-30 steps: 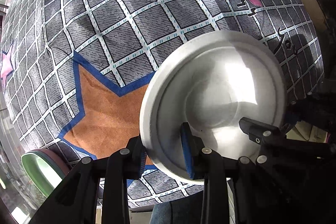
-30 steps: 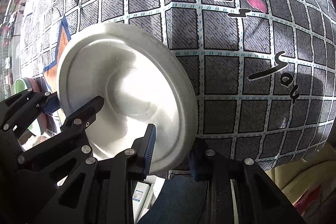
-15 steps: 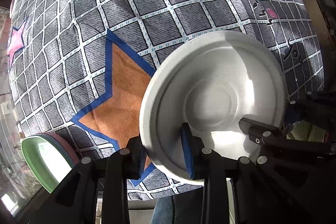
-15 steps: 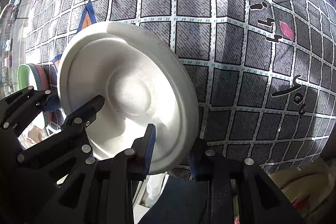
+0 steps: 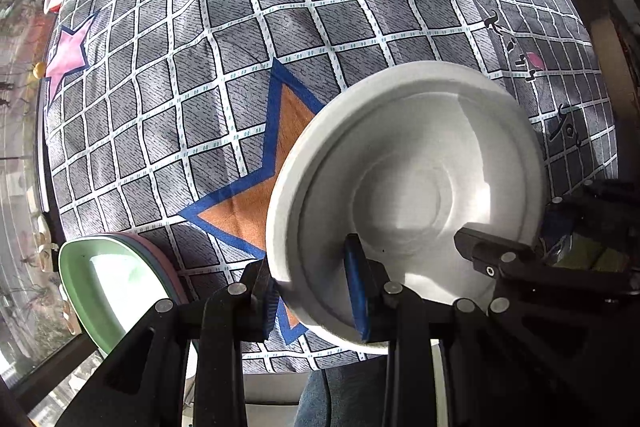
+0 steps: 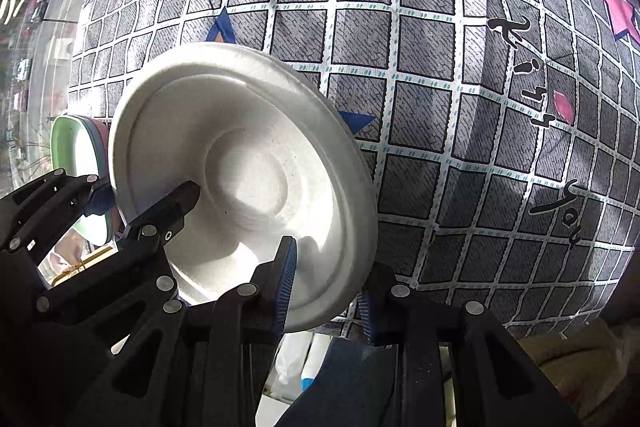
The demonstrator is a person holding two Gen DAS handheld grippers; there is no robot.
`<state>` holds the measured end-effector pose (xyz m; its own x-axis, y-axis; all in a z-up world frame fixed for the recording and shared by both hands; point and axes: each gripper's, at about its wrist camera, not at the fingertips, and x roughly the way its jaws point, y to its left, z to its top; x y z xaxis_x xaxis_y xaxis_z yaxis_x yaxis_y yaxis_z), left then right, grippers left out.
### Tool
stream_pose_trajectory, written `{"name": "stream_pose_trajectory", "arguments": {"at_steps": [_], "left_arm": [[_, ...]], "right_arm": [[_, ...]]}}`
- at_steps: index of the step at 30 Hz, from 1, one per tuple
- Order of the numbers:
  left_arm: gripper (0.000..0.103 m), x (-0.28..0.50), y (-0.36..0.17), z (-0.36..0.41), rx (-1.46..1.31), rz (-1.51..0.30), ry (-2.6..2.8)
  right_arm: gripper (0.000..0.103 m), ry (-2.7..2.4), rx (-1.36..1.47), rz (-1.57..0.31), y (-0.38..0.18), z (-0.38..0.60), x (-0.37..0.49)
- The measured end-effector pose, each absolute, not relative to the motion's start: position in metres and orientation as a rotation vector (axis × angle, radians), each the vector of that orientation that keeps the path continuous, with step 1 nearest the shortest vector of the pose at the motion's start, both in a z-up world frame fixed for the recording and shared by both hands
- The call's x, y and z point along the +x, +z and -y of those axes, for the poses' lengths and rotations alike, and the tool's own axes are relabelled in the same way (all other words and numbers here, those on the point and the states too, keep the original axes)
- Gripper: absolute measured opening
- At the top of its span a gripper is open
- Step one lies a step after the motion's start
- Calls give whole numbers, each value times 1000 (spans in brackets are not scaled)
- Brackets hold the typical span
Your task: Organize plates and bowls
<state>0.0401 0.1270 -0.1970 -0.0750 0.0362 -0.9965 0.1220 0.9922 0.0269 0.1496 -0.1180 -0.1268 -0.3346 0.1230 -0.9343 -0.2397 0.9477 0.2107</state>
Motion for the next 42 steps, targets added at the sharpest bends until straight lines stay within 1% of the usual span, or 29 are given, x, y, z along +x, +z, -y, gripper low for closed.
{"name": "stream_pose_trajectory", "arguments": {"at_steps": [9,13,18,23,25,26,29,33,38,40,42], "left_arm": [[32,59,-154,-197,22,-1573,48],[32,60,-141,-245,-23,-1545,118],[32,45,-128,-298,-84,-1529,217],[32,14,-118,-320,-140,-1524,318],[32,-1,-119,-330,-166,-1534,348],[32,-9,-120,-314,-179,-1539,367],[32,-24,-133,-315,-214,-1558,408],[32,-39,-144,-328,-240,-1579,432],[32,-49,-159,-336,-283,-1604,437],[32,-50,-163,-336,-286,-1606,431],[35,-50,-164,-334,-269,-1612,432]], "right_arm": [[31,447,-134,-1808,-95,71,188],[31,507,-176,-1780,-82,35,196],[31,597,-244,-1751,-70,-18,198],[31,699,-316,-1733,-67,-71,188],[31,735,-347,-1733,-74,-81,171],[31,749,-360,-1734,-77,-90,166],[31,785,-401,-1745,-89,-107,149],[31,814,-451,-1762,-100,-124,130],[31,817,-480,-1792,-120,-142,120],[31,813,-486,-1793,-119,-135,120],[31,804,-496,-1791,-120,-138,119]]}}
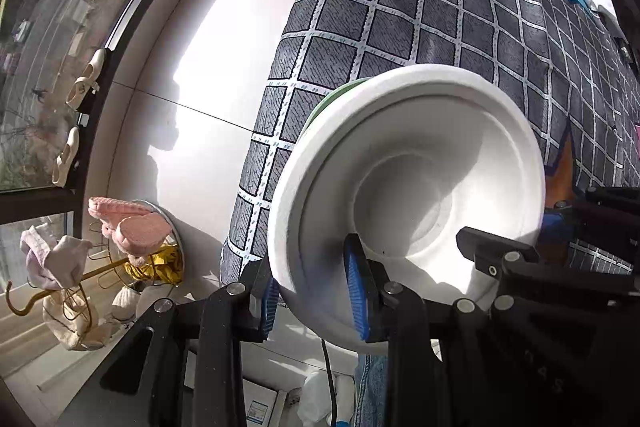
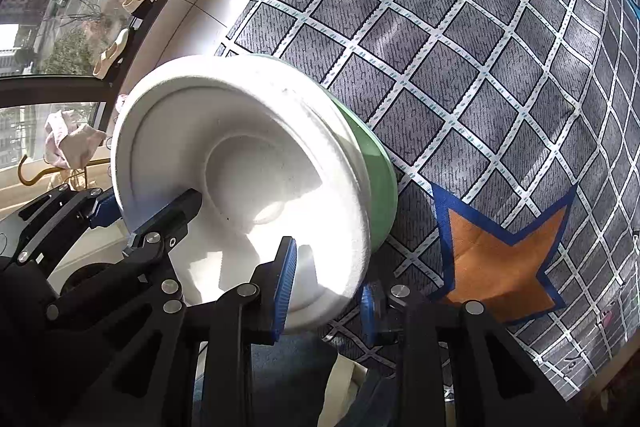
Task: Organize plates and bowls
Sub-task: 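Lower the white paper plate onto the green plate with both tools, then open both tools and release the white paper plate on the stack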
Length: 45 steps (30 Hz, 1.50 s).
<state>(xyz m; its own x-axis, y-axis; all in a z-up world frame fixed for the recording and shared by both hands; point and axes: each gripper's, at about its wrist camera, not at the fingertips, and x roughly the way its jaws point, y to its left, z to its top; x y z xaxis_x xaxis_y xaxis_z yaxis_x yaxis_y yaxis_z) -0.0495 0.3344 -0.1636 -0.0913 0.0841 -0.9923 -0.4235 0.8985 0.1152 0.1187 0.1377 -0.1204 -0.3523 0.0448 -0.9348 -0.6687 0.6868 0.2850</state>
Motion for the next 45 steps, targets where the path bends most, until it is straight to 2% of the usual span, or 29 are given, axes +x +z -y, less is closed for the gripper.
{"name": "stream_pose_trajectory", "arguments": {"at_steps": [3,4,6,7,8,10,16,17,18,19,45], "left_arm": [[50,-49,-164,-334,-243,-1606,444],[59,-49,-163,-335,-230,-1599,455],[64,-50,-160,-337,-198,-1584,484],[70,-52,-159,-339,-189,-1579,495],[80,-53,-157,-341,-196,-1573,499],[83,-54,-155,-344,-226,-1564,483],[87,-50,-151,-330,-170,-1573,448],[89,-50,-151,-326,-163,-1576,432],[92,-49,-150,-323,-155,-1575,417],[103,-48,-148,-319,-147,-1570,407],[103,-34,-137,-318,-65,-1544,354]], "right_arm": [[32,793,-493,-1777,-118,-136,120],[33,789,-488,-1773,-116,-135,122],[49,774,-484,-1755,-111,-132,126],[67,759,-483,-1733,-108,-129,130],[80,750,-473,-1712,-103,-126,133],[90,755,-427,-1704,-98,-120,140],[90,763,-388,-1709,-85,-116,143],[95,765,-388,-1702,-83,-117,142],[102,765,-392,-1696,-81,-118,141],[103,768,-390,-1685,-78,-118,140],[103,750,-421,-1660,-69,-129,148]]}}
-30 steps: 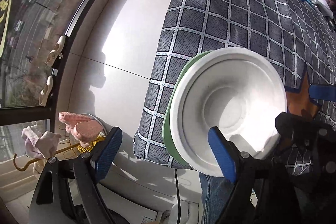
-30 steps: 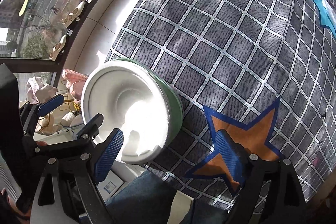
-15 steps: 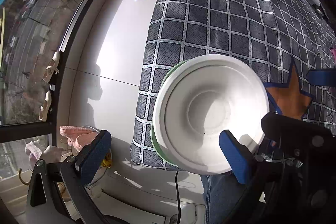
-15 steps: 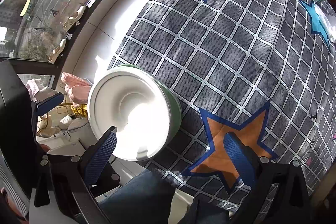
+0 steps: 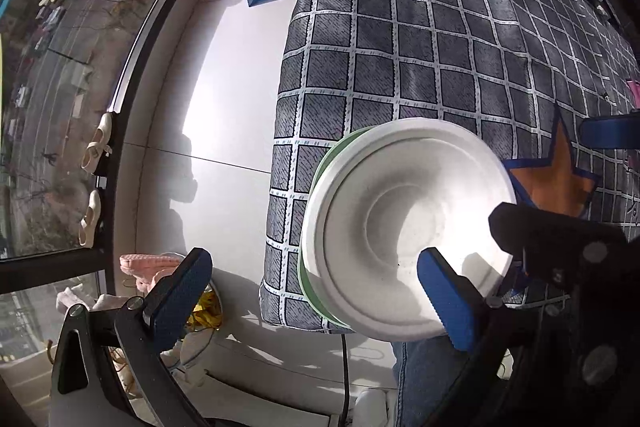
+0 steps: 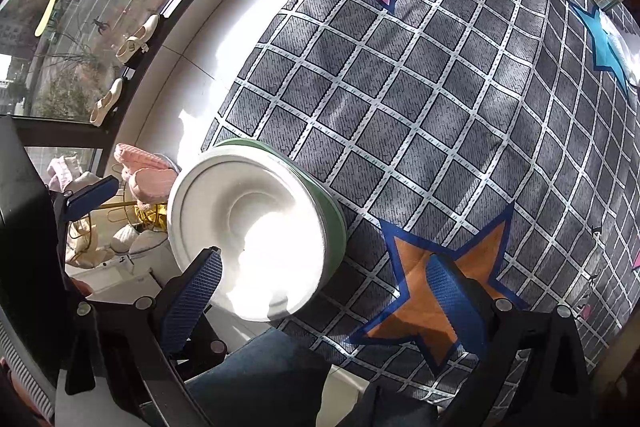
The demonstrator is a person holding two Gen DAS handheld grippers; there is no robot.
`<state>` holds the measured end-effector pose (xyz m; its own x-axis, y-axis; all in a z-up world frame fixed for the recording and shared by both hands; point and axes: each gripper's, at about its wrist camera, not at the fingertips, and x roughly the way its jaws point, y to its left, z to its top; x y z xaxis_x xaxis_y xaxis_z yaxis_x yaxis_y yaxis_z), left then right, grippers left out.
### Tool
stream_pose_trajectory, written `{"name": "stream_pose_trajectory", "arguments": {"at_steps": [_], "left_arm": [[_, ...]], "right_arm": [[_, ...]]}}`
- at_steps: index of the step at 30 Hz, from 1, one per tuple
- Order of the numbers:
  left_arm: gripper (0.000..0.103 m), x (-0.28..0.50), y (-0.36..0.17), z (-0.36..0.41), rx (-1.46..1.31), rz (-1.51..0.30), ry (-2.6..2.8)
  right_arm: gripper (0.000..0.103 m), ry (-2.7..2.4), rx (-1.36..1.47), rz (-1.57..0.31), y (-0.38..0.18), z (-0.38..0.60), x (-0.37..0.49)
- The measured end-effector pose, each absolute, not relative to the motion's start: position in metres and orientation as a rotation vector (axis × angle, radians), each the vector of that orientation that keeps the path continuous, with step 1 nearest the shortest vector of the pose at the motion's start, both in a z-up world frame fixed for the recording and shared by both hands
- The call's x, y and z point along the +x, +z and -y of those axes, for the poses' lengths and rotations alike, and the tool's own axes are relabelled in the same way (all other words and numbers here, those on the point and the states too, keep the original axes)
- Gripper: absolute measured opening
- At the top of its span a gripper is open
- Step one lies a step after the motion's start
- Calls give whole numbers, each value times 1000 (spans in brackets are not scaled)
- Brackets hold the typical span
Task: Organize plates and bowls
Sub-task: 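Open both tools and release the white paper plate on the stack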
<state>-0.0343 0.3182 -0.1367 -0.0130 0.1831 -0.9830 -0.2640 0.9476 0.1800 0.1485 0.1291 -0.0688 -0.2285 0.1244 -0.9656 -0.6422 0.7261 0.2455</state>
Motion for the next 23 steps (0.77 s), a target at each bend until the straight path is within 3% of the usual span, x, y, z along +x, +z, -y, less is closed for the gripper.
{"name": "stream_pose_trajectory", "arguments": {"at_steps": [23], "left_arm": [[103,-21,-142,-310,-78,-1578,383]], "right_arm": [[103,799,-389,-1718,-83,-115,152]]}}
